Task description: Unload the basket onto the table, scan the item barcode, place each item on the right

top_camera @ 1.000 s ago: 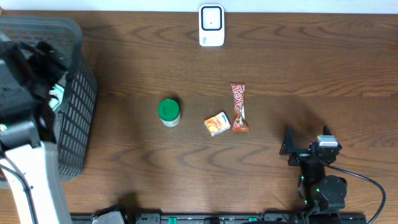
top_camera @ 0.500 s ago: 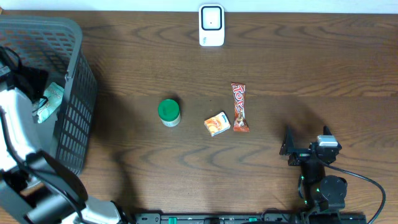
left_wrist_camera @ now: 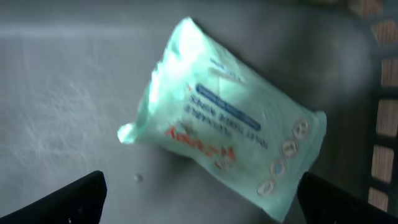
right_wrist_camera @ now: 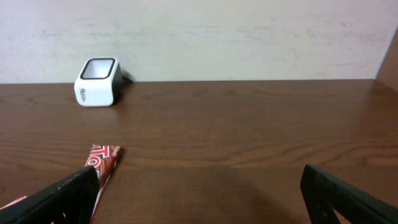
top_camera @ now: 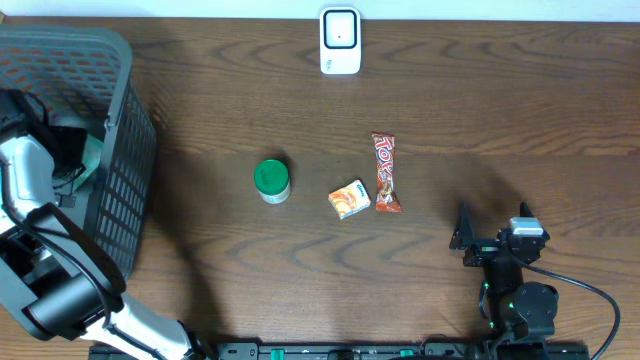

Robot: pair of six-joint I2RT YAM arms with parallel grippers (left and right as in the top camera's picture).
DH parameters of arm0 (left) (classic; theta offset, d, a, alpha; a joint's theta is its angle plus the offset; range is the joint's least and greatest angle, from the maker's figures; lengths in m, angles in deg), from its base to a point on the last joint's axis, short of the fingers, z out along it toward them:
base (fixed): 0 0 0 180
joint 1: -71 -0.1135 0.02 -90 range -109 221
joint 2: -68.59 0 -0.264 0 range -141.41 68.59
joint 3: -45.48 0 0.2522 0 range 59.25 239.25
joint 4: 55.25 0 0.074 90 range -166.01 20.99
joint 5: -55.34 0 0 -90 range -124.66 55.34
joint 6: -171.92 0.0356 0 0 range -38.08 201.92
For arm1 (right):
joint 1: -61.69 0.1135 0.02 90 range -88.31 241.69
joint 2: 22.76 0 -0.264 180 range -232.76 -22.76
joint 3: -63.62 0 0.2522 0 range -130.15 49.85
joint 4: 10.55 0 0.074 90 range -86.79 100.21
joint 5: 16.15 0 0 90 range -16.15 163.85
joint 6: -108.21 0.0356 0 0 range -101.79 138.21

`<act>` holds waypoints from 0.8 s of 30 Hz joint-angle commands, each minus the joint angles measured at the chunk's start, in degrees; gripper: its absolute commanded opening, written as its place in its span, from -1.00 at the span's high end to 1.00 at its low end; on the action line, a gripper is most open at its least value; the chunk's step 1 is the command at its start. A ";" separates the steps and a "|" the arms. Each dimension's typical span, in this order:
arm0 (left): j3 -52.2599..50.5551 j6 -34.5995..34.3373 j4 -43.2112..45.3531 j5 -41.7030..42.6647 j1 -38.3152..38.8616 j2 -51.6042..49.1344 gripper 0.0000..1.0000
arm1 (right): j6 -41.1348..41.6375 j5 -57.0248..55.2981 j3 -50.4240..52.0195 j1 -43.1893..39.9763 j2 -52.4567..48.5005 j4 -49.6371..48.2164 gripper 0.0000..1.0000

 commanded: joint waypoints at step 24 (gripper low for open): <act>-0.59 0.00 0.79 0.00 -2.29 -2.43 0.86 | 0.74 -0.11 0.07 0.22 -0.02 0.22 -0.98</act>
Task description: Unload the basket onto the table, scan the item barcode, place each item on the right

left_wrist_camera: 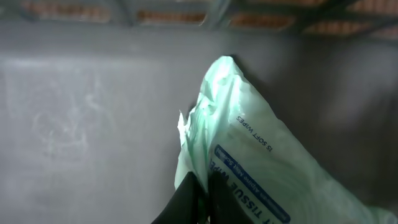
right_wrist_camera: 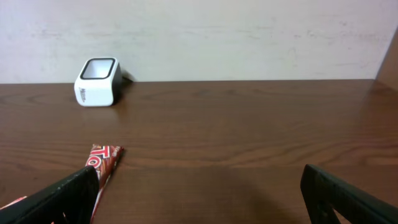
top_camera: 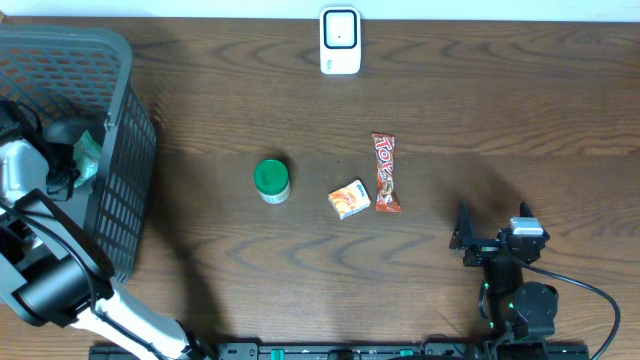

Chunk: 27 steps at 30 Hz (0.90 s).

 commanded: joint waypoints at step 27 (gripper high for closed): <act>-2.62 -3.89 -9.53 -0.31 0.17 16.15 -0.96 | 0.74 -0.11 0.07 0.22 -0.02 0.22 -0.99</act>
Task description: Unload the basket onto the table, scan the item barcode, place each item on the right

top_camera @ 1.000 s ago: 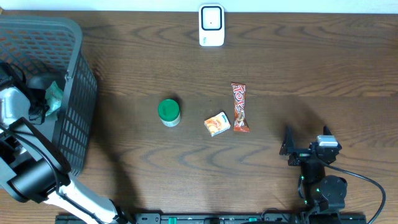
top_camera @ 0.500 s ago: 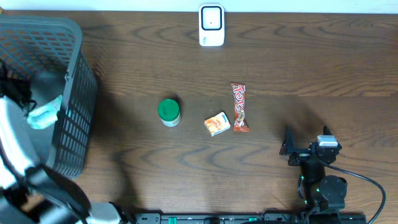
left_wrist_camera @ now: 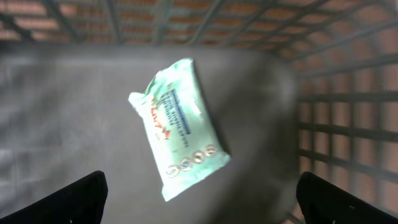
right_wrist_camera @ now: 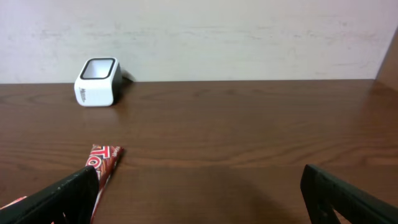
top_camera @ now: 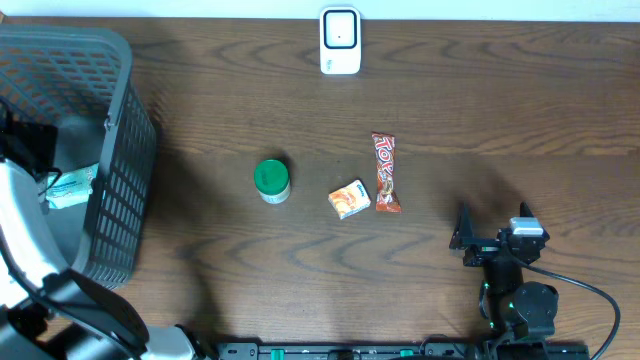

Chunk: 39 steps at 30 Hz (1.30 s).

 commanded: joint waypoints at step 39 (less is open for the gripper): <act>-0.90 -20.61 2.80 3.65 0.39 -22.49 0.20 | 0.74 -0.09 0.07 0.22 -0.02 0.22 -0.98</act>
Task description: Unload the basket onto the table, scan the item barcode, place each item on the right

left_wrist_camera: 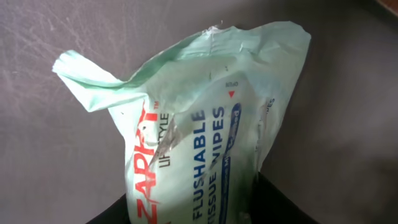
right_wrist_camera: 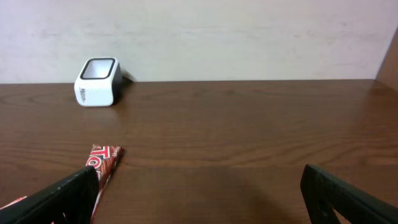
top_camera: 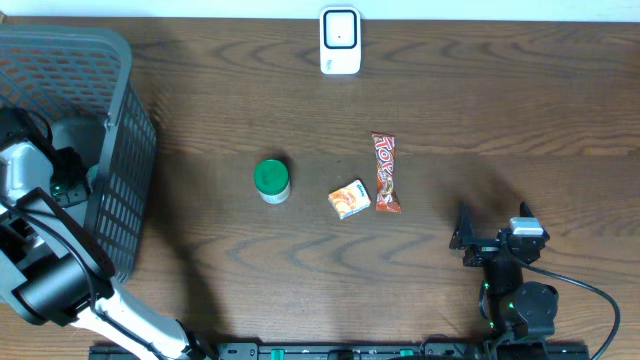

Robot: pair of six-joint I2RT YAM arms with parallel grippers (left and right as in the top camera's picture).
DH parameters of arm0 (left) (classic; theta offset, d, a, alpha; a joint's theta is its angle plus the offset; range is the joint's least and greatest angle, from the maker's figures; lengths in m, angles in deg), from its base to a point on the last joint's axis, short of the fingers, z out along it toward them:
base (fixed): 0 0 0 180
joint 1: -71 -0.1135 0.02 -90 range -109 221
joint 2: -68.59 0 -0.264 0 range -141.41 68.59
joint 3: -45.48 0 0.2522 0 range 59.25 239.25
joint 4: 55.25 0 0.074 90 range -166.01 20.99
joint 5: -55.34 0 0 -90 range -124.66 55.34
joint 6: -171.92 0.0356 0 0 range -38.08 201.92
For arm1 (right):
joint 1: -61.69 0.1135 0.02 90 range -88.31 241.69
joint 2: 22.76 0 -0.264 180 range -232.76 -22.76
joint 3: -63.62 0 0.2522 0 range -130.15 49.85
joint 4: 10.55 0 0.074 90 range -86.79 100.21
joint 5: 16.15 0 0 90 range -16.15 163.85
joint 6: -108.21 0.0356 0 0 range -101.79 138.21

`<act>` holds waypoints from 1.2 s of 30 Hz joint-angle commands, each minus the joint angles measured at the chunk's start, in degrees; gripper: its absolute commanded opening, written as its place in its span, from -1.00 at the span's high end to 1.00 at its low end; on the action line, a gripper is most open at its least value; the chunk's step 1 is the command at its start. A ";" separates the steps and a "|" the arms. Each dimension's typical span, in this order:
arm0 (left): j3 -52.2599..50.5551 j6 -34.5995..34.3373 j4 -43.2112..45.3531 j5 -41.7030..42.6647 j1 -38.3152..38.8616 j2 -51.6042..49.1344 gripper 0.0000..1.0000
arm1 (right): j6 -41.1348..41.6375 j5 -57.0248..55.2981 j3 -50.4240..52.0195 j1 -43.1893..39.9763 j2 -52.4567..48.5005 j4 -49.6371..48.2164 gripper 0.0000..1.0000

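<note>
A mint-green pack of flushable wipes (left_wrist_camera: 199, 124) lies on the grey floor of the basket (top_camera: 128, 150). My left gripper (left_wrist_camera: 198, 208) is down on it, with a dark finger pressed against each side of the pack. In the overhead view the left gripper (top_camera: 72, 178) is low inside the basket and a sliver of the pack (top_camera: 95, 176) shows beside it. The white scanner (top_camera: 340, 41) stands at the table's far edge, its window facing up. My right gripper (right_wrist_camera: 199, 196) rests open near the front right, nothing between its fingers.
On the table lie a red candy bar (top_camera: 385, 172), a small orange box (top_camera: 349, 199) and a green-lidded jar (top_camera: 271, 181). The candy bar (right_wrist_camera: 103, 162) and the scanner (right_wrist_camera: 97, 81) show ahead of the right gripper. The basket's mesh walls surround the left gripper.
The left gripper was open high above the wipes pack lying in the basket. Now it is low and its fingers are against both sides of the pack. The right arm is unchanged.
The left gripper was open close over the pack in the basket, then shut on the pack's edge. After that it was open and high with the pack lying loose on the basket floor. Now it grips the pack again. Table items and right arm stayed put.
</note>
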 commanded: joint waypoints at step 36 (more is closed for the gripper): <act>3.30 9.27 1.73 7.69 47.28 39.36 0.31 | 0.74 -0.11 0.07 0.22 -0.02 0.22 -0.98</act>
